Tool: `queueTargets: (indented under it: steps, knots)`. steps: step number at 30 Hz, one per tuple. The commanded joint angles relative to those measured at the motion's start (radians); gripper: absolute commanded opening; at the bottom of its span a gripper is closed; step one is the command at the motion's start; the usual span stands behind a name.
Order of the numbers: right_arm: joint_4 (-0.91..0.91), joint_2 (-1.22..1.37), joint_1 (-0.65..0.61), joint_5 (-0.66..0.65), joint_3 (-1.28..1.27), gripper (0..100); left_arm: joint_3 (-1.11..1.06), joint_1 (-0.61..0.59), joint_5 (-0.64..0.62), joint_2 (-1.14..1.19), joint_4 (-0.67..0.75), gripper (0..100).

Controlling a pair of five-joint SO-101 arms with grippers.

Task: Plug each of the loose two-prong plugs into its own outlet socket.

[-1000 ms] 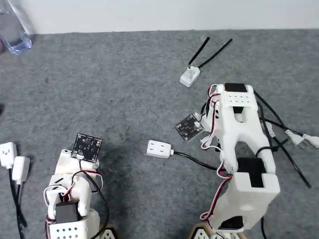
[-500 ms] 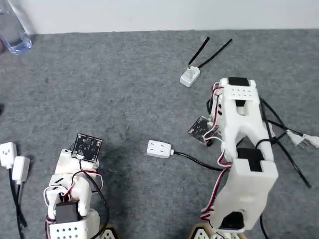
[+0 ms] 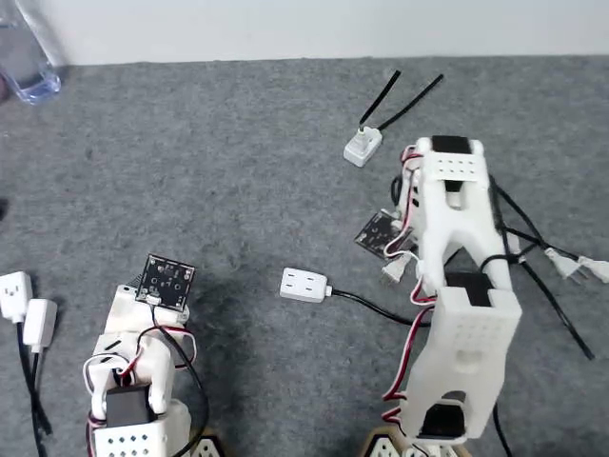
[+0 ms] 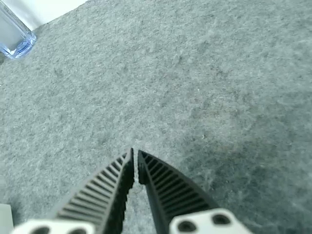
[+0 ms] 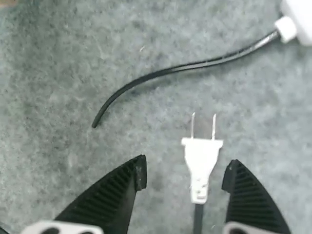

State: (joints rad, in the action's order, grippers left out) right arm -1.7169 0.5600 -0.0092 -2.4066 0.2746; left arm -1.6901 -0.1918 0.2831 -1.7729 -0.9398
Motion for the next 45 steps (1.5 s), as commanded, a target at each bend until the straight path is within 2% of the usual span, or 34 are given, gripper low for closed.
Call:
queueTargets:
  steps: [1,30,40,42,45]
  knots:
    - [-0.013,0.001,-0.021,0.008,0.043,25.9,0.004,0.0,0.008,0.005,-0.005,2]
    - [0.099,0.14,0.068,0.014,0.101,25.8,0.004,0.0,0.009,0.005,-0.018,2]
    - [0.073,0.14,0.061,0.014,0.152,25.8,0.004,0.0,0.009,0.005,-0.018,2]
    - [0.073,0.154,0.061,0.014,0.149,23.6,0.004,0.0,0.009,0.005,-0.018,2]
    - [0.074,0.205,0.059,0.015,0.161,13.2,0.004,0.0,0.009,0.005,-0.018,2]
